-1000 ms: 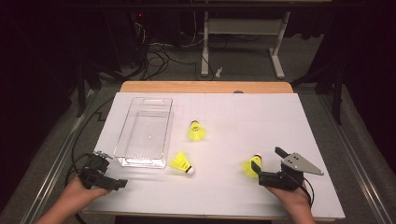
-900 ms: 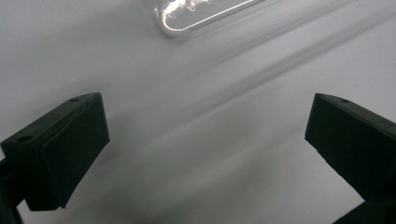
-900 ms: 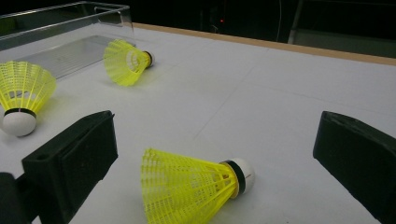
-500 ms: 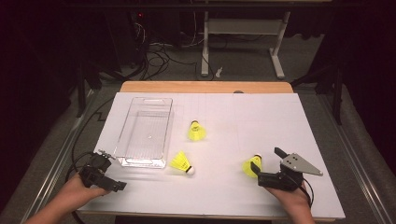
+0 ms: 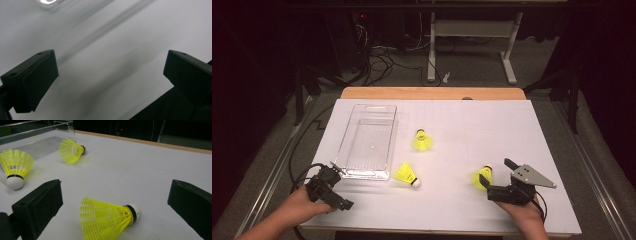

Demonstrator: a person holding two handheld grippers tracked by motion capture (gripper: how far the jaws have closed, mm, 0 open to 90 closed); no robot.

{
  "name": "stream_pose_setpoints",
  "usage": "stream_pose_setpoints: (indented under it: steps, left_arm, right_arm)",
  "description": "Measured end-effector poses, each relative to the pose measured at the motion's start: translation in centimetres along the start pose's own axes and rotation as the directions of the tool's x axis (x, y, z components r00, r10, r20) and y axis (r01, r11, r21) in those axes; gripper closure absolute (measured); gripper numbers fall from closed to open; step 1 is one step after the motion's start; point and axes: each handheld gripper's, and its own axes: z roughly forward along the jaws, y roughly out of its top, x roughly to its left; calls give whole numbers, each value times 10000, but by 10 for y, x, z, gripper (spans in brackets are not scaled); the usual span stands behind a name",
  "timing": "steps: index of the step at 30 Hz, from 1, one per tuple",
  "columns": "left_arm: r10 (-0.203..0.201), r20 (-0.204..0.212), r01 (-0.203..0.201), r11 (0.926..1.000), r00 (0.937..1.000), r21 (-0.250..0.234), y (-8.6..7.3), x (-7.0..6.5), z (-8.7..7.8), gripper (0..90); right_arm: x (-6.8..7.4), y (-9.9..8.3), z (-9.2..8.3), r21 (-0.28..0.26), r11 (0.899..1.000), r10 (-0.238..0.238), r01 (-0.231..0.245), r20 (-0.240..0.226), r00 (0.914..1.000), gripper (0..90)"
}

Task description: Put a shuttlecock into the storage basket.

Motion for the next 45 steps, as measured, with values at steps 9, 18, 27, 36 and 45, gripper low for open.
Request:
stream_pose_setpoints:
  steps: [9, 18, 27, 36, 45]
  left_arm:
    - [344, 122, -350, 9982, 9993, 492, -3, -15, 4, 6]
    - [679, 305, -703, 9937, 9972, 867, -4, -31, 6, 6]
    - [1264, 501, -1316, 9839, 9907, 1209, -2, -48, 9, 6]
    - [-4482, -2697, 4596, 8878, 8523, -228, -8, -100, 16, 6]
    - [-3880, -2309, 4034, 9148, 8923, 216, -7, -114, 12, 6]
  right_arm:
    - [0, 0, 0, -11, 10000, -13, 13, -21, 10000, 4]
    - [0, 1, 0, -29, 10000, 17, -17, -25, 10000, 4]
    - [0, 1, 0, -40, 10000, 22, -22, -39, 10000, 4]
    - [1, 1, 0, -51, 10000, -30, 30, -38, 10000, 4]
    - [4, 1, 2, -41, 10000, -58, 58, -72, 10000, 4]
